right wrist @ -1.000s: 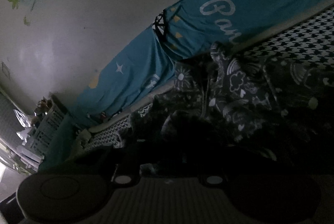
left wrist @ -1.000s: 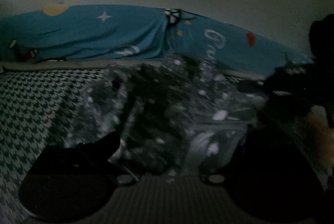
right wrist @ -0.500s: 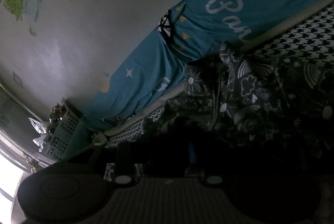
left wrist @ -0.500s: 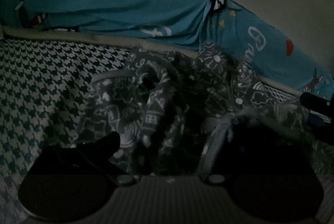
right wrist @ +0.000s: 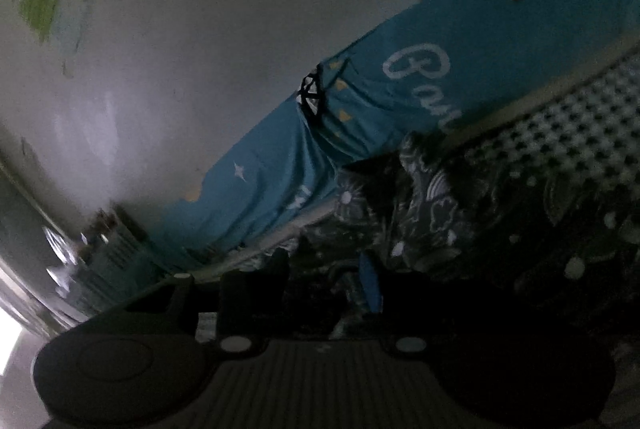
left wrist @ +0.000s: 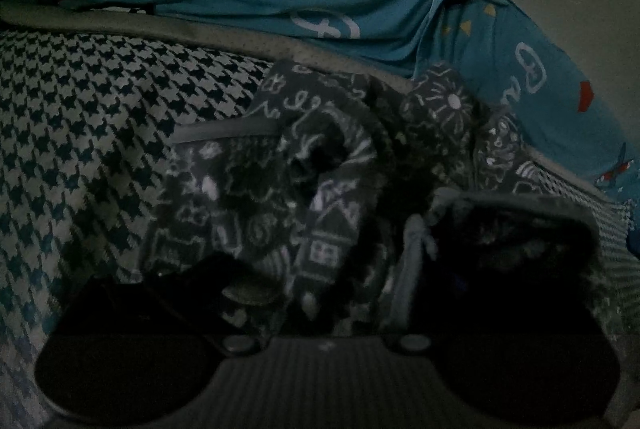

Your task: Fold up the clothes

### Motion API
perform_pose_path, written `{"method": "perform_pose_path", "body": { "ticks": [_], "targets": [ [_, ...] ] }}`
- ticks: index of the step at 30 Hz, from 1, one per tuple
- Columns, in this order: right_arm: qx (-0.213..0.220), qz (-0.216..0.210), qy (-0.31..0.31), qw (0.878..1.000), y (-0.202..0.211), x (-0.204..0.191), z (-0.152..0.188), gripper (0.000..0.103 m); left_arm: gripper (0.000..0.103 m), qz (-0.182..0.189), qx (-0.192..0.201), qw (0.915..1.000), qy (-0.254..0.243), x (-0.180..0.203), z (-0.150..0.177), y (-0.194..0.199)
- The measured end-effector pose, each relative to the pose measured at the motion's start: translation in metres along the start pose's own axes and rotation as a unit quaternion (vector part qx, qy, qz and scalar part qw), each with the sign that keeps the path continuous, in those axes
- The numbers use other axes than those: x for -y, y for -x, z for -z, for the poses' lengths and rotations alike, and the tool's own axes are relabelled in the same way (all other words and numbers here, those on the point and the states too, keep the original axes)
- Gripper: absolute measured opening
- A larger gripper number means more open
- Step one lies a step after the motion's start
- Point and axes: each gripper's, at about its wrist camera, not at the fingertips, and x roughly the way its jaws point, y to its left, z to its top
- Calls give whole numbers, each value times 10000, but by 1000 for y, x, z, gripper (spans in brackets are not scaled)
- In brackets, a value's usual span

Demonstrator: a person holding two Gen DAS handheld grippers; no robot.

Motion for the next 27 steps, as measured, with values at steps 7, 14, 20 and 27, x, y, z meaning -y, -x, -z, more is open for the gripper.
{"method": "perform_pose_path", "body": {
  "ticks": [7,14,20,27],
  "targets": [
    [-171,245,1937,9806,-12,-57,33,40,103,-41,-44,10000,51,2,-5,-5],
    [-285,1019,3340,9366,-35,-85,81,53,103,-30,-65,9999,80,3,-5,-6],
    [-163,1676,3510,9211,-53,-82,90,53,103,-9,-91,9999,64,1,-4,-4],
    [-76,2199,3455,9123,-66,-73,89,38,103,17,-94,9999,121,2,-2,-2]
  ]
}}
